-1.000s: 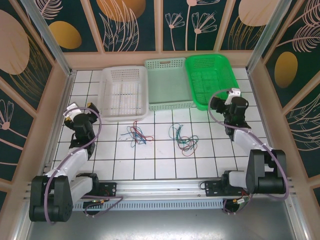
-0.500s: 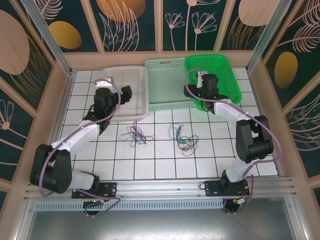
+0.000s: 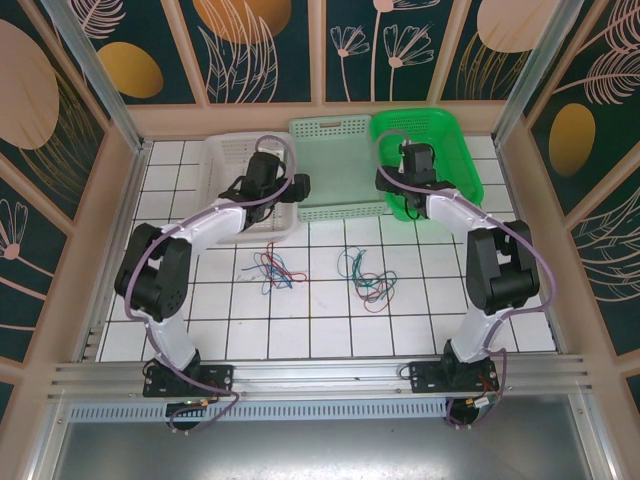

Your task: Untangle the cables

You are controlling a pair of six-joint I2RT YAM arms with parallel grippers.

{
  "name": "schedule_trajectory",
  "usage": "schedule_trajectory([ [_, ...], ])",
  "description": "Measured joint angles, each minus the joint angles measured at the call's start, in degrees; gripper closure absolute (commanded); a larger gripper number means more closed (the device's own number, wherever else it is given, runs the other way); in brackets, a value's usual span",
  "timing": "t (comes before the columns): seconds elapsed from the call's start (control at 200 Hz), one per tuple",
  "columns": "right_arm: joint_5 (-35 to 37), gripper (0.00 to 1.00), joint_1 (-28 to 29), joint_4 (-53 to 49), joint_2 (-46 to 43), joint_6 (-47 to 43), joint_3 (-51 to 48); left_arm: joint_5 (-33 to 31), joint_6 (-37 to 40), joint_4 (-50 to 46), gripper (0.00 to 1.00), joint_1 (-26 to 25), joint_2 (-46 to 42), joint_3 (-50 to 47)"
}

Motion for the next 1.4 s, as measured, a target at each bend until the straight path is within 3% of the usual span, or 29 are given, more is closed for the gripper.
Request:
schedule_trajectory([
  [0.21, -0.2, 0.28, -0.8, 0.3, -0.1, 0.4, -3.0, -0.8, -0.4, -3.3, 0.19, 0.0, 3.3, 0.9],
  [0.35, -0.2, 0.28, -0.8, 0.3, -1.6, 0.4, -4.2, -2.3, -0.7, -3.8, 0.31, 0.0, 3.4, 0.9],
  [0.546, 0.2, 0.27, -0.8, 0.5, -5.1, 0.4, -8.0, -4.4, -0.8, -4.2, 0.35, 0.0, 3.4, 1.0],
  [1.276, 0.3, 0.28, -0.7, -0.7, -20.2, -0.1, -15.8, -7.5, -0.7, -4.3, 0.35, 5.0, 0.8, -2.6],
  [1.396, -0.1, 0.28, 2.3, -3.5, -21.8, -0.3, -16.1, -7.2, -0.7, -4.1, 0.29, 5.0, -0.4, -2.6],
])
